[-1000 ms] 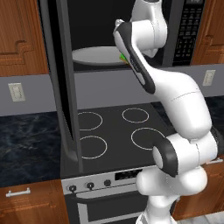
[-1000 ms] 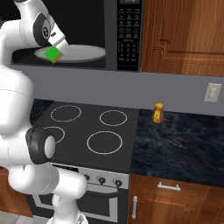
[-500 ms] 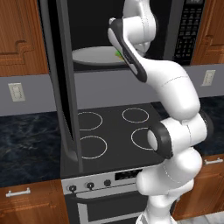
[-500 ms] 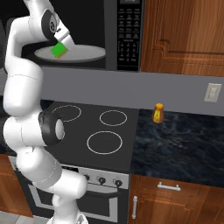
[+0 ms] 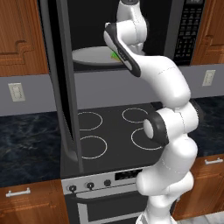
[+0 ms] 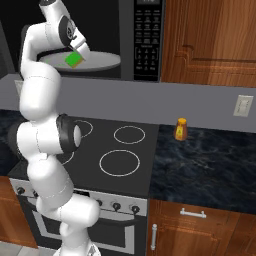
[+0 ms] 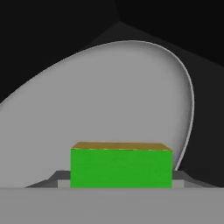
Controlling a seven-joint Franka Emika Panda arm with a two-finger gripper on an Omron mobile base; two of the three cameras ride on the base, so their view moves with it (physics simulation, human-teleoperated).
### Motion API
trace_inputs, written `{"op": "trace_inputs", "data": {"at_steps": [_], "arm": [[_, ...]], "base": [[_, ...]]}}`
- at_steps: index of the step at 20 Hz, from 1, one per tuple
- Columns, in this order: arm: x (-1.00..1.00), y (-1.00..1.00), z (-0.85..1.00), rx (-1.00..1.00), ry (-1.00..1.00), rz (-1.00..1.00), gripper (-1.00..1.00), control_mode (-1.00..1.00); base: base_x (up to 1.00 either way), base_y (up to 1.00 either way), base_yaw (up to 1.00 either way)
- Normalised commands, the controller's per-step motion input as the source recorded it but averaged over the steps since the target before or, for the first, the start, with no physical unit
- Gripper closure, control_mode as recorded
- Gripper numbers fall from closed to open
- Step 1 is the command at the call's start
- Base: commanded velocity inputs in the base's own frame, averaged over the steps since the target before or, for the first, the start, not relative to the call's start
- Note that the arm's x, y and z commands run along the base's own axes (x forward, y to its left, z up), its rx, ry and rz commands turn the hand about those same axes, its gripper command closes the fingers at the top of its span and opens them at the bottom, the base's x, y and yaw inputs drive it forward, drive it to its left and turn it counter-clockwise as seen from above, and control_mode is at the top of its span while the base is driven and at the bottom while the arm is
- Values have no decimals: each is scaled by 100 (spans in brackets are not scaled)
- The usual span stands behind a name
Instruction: Place the sponge inside the microwave to prepare for sanitizing.
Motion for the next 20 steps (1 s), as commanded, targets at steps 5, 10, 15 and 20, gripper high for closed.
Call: {"op": "trace_inputs", "data": {"at_steps": [5, 10, 15, 20], "arm": [[41, 0, -22, 0, 1, 0, 100, -100], [30, 0, -1, 0, 0, 0, 100, -100], [39, 2, 0, -1, 3, 0, 100, -100], [42, 2, -1, 0, 3, 0, 100, -100]], "base": [[0, 0, 0], [0, 0, 0], [0, 0, 0], [0, 0, 0]]}}
